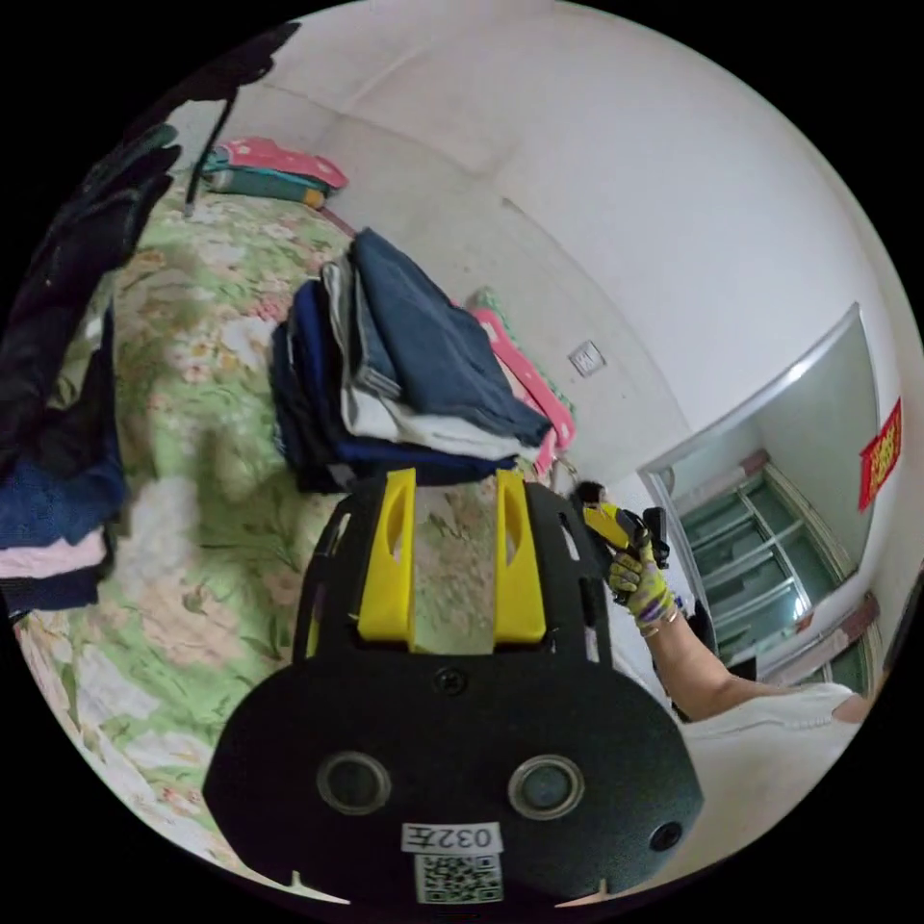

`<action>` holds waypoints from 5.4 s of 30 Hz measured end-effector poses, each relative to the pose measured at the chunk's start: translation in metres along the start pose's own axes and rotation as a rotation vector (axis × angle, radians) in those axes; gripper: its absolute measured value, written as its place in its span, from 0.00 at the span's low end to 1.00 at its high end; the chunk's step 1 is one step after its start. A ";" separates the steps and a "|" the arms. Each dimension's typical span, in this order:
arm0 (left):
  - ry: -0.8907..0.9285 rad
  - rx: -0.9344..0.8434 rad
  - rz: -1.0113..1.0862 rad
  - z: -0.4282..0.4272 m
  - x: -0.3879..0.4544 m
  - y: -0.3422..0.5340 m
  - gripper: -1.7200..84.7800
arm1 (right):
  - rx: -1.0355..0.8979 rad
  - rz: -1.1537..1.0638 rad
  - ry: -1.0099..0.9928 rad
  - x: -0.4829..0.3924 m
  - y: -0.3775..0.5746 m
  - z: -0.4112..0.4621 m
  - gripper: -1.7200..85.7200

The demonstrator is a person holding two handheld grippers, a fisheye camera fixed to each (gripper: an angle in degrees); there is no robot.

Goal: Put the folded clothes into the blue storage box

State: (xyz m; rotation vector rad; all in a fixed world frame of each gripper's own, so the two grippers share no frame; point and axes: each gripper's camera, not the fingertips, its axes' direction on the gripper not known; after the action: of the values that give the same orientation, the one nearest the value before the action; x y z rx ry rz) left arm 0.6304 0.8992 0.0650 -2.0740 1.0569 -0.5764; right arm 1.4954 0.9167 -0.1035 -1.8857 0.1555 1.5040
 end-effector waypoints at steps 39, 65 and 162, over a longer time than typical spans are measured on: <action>0.083 0.030 -0.012 -0.105 0.074 -0.110 0.01 | -0.043 -0.036 0.124 -0.126 -0.081 0.051 0.08; 0.278 -0.078 0.253 0.034 0.137 -0.128 0.02 | 0.093 -0.228 0.272 -0.123 -0.020 -0.011 0.09; 0.033 0.035 -0.113 -0.059 0.027 -0.058 0.15 | -0.050 0.126 0.028 -0.014 -0.019 -0.033 0.12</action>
State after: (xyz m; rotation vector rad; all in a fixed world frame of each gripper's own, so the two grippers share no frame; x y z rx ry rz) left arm 0.6357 0.8763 0.1492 -2.1102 0.9459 -0.6828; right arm 1.5271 0.9067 -0.0802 -1.9690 0.2555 1.5791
